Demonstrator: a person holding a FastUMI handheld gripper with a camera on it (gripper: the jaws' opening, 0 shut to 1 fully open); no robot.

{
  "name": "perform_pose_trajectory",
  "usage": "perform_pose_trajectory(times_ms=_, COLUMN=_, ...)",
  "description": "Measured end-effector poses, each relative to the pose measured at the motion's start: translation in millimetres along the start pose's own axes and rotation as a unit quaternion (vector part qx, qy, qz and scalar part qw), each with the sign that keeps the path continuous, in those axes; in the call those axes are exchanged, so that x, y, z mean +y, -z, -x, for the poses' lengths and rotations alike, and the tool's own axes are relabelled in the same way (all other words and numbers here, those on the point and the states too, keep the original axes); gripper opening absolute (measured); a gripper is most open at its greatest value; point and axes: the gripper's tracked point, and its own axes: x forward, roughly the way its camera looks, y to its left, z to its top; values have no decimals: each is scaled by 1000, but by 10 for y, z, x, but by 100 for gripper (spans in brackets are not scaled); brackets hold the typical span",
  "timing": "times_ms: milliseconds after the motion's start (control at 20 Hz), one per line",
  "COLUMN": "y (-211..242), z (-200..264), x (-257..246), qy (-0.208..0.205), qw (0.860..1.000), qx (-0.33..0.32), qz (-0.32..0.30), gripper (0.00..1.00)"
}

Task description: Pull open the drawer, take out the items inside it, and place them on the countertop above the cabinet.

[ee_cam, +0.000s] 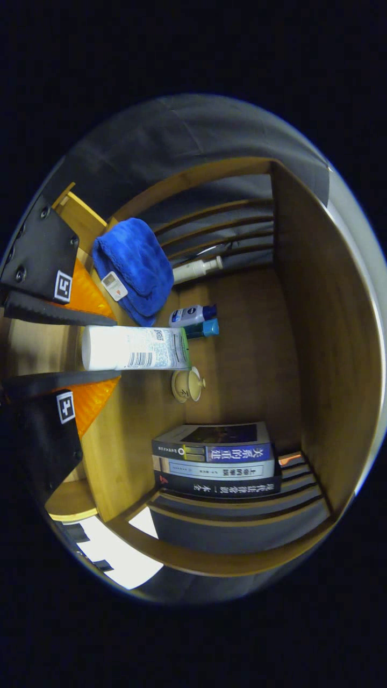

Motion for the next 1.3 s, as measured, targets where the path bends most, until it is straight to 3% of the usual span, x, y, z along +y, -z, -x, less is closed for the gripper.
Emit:
perform_pose_trajectory(times_ms=400, y=305, z=-555, x=-180, qy=26, qw=997, qx=72, qz=-28, gripper=47)
perform_pose_trajectory(times_ms=900, y=472, z=-682, x=-259, qy=48, qw=996, qx=78, qz=-21, gripper=49)
perform_pose_trajectory(times_ms=1050, y=402, z=-680, x=-267, qy=54, qw=996, qx=63, qz=-21, gripper=60)
perform_pose_trajectory(times_ms=1150, y=344, z=-664, x=-252, qy=54, qw=997, qx=51, qz=-19, gripper=78)
perform_pose_trajectory(times_ms=1300, y=311, z=-600, x=-221, qy=52, qw=997, qx=47, qz=-11, gripper=90)
